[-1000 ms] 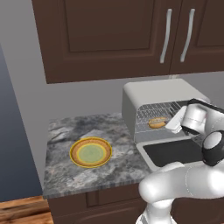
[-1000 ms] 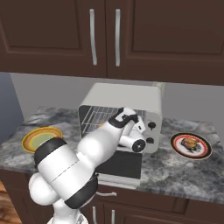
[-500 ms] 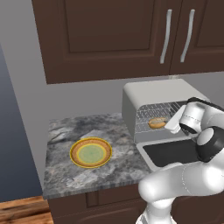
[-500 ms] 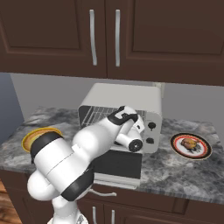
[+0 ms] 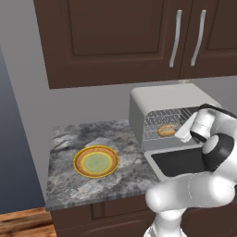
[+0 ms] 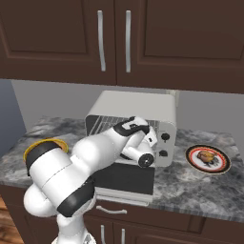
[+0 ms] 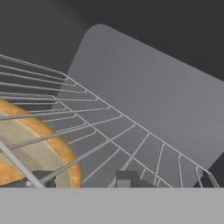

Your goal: Open the toaster oven door. Place the hotdog bun on the bottom rack in the toaster oven and place the chicken drumstick on the top rack.

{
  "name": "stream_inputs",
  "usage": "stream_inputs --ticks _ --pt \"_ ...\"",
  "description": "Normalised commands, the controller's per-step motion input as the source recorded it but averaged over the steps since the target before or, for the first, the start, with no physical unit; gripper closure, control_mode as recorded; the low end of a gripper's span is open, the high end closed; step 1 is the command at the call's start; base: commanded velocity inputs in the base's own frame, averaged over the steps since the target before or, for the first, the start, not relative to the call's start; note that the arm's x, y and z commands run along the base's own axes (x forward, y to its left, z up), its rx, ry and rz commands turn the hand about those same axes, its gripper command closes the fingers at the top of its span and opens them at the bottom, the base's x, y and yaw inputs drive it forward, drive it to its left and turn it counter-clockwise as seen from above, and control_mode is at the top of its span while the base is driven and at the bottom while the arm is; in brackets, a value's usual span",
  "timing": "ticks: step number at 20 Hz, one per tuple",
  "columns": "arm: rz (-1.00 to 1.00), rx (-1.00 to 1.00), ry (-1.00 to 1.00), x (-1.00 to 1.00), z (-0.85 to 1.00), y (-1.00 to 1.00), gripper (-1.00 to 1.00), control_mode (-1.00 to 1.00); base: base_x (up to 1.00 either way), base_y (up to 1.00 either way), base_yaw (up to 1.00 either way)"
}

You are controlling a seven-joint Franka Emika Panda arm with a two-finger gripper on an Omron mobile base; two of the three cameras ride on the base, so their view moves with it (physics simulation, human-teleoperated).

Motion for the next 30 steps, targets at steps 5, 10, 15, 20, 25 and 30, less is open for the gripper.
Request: stream_inputs --ticks 5,10,15,20,25,30 --pt "0.03 0.16 0.14 -0.28 0.01 -0.01 1.00 -1.00 0.00 0.00 0.00" --pt "0.03 0.17 0.15 -0.42 0.00 0.00 1.00 -1.00 0.00 0.00 0.00" --pt "0.03 0.17 0.11 -0.47 0.00 0.00 1.00 -1.00 0.00 0.00 0.00" --pt "0.03 0.16 0.08 -0.49 0.00 0.00 1.00 -1.00 0.00 0.00 0.00" --pt "0.02 0.16 0.08 -0.51 0.00 0.00 1.00 -1.00 0.00 0.00 0.00" --pt "0.02 0.16 0.10 -0.54 0.00 0.00 1.00 -1.00 0.00 0.00 0.00"
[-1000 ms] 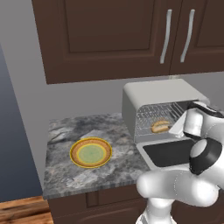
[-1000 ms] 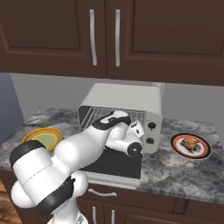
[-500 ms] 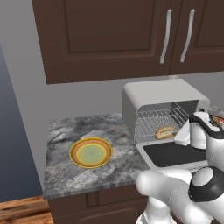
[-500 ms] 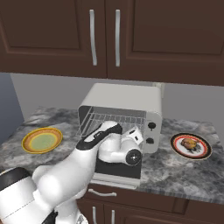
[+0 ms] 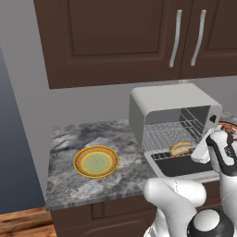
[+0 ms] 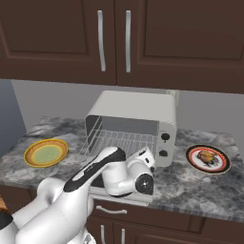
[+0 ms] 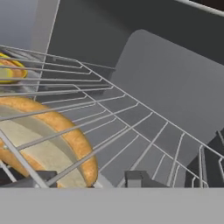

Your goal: Open the toaster oven door. Place the hotdog bun on the bottom rack in the toaster oven and place the chicken drumstick on the top rack.

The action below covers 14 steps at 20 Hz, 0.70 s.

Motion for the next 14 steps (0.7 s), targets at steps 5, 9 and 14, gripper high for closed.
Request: stream_inputs --ticks 5,9,14 --pt "0.00 0.16 0.17 -0.30 0.00 0.00 1.00 -1.00 0.00 0.00 0.00" --pt "0.00 0.14 0.18 -0.01 0.00 0.00 1.00 -1.00 0.00 0.00 0.00" --pt "0.00 0.15 0.16 -0.20 0.11 -0.01 1.00 -1.00 0.00 0.00 0.00"
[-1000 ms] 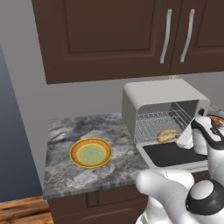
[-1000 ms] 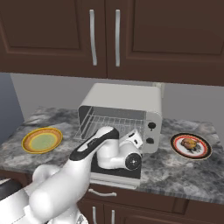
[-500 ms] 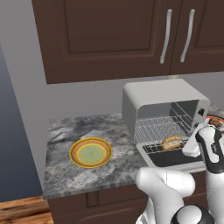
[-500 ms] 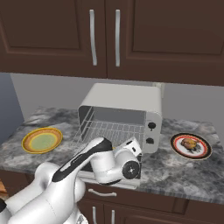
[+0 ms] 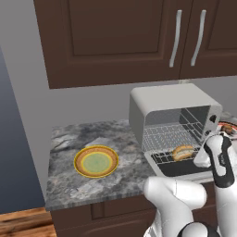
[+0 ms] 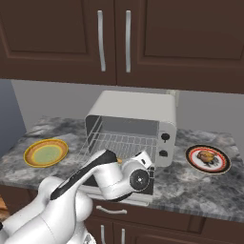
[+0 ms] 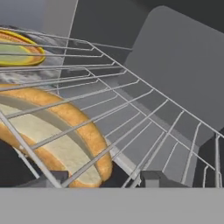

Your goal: Open the toaster oven door. Place the hotdog bun on the bottom rack in the toaster oven and place the chicken drumstick on the top rack.

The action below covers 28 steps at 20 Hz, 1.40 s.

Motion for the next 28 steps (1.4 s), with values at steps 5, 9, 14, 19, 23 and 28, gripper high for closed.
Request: stream_inputs --ticks 5,9,14,19,23,28 --pt "0.00 0.13 0.21 -0.20 0.33 -0.05 1.00 -1.00 0.00 0.00 0.00" --pt "0.00 0.12 0.27 -0.01 0.38 -0.04 -1.00 -1.00 0.00 0.00 0.00" --pt "0.00 0.13 0.20 -0.15 0.43 -0.17 -1.00 -1.00 0.00 0.00 0.00" --pt "0.00 0.12 0.16 -0.23 0.47 -0.16 -1.00 -1.00 0.00 0.00 0.00" --pt "0.00 0.10 0.09 -0.34 0.46 -0.12 -1.00 -1.00 0.00 0.00 0.00" --pt "0.02 0.04 0.09 -0.25 0.55 -0.15 -1.00 -1.00 0.00 0.00 0.00"
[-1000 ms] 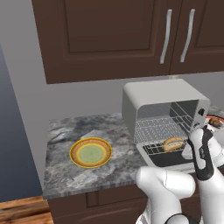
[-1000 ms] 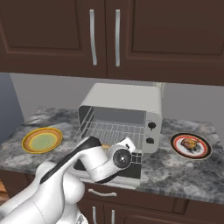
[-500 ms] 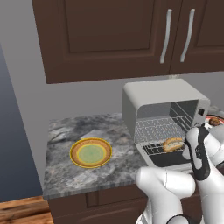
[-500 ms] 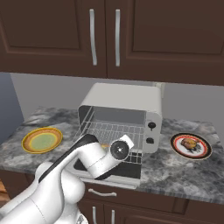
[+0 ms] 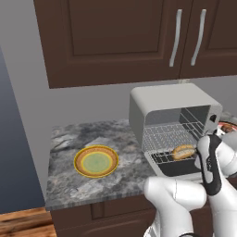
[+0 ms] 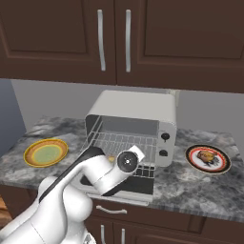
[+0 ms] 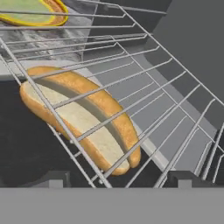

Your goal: Open the toaster oven door. Place the hotdog bun on the bottom rack in the toaster oven and place the chicken drumstick on the top rack.

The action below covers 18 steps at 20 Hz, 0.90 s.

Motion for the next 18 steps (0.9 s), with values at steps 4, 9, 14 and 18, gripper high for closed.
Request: stream_inputs --ticks 4,9,14,18 --pt "0.02 0.04 0.18 -0.20 0.62 -0.12 -1.00 -1.00 0.00 0.00 0.00" --pt "-0.13 0.07 0.21 -0.34 0.53 -0.03 -1.00 -1.00 0.00 0.00 0.00" --pt "-0.25 0.07 0.16 -0.54 0.24 0.00 -1.00 -1.00 0.00 0.00 0.00" --pt "-0.46 0.05 0.07 -0.57 -0.01 0.06 -1.00 -1.00 0.00 0.00 0.00"
